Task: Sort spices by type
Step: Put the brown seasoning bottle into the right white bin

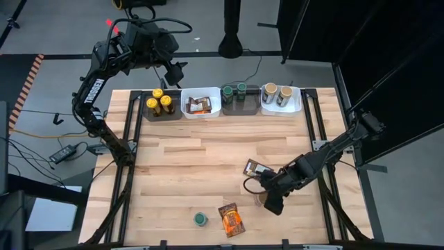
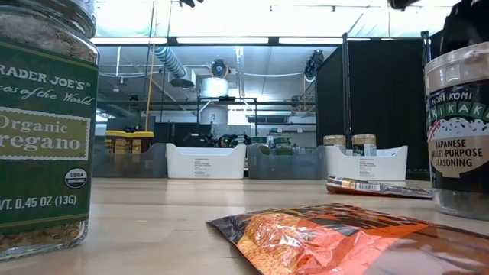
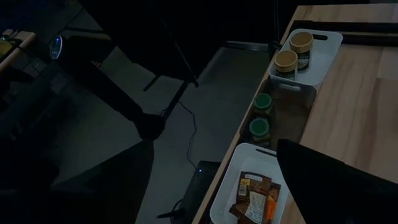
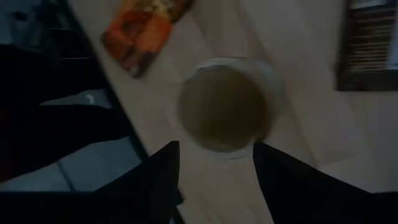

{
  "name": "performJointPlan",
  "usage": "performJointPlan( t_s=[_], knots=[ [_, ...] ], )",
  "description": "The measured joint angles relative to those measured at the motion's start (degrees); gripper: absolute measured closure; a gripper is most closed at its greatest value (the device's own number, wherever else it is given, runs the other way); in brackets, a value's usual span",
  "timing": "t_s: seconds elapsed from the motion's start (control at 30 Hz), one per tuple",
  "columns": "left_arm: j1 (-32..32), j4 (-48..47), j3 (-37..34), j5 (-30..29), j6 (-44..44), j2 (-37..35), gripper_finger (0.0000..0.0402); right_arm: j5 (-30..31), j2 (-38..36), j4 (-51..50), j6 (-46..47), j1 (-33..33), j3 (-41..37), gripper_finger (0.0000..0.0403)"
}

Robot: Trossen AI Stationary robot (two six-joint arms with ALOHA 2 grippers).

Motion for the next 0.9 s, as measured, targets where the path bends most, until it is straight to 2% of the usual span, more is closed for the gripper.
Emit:
performJointPlan(
  t_s=[0.13, 0.37, 0.73, 0.9],
  knots=[
    [0.0, 0.0, 0.0, 0.0, 0.0, 0.0, 0.0055, 0.4, 0.0, -4.0, -0.7, -1.0, 0.0, 0.0189],
    [0.0, -0.3, 0.0, 0.0, 0.0, 0.0, 0.0055, 3.0, 0.0, -5.3, -2.9, -2.7, 0.0, 0.0191],
    [0.0, -0.3, 0.0, 0.0, 0.0, 0.1, 0.0055, 2.5, -0.5, -7.5, -5.8, -3.5, 0.1, 0.0199],
    [0.0, -0.6, 0.0, 0.0, 0.0, 0.1, 0.0055, 9.2, -0.8, -10.8, -11.2, -3.0, 7.4, 0.0212]
  ],
)
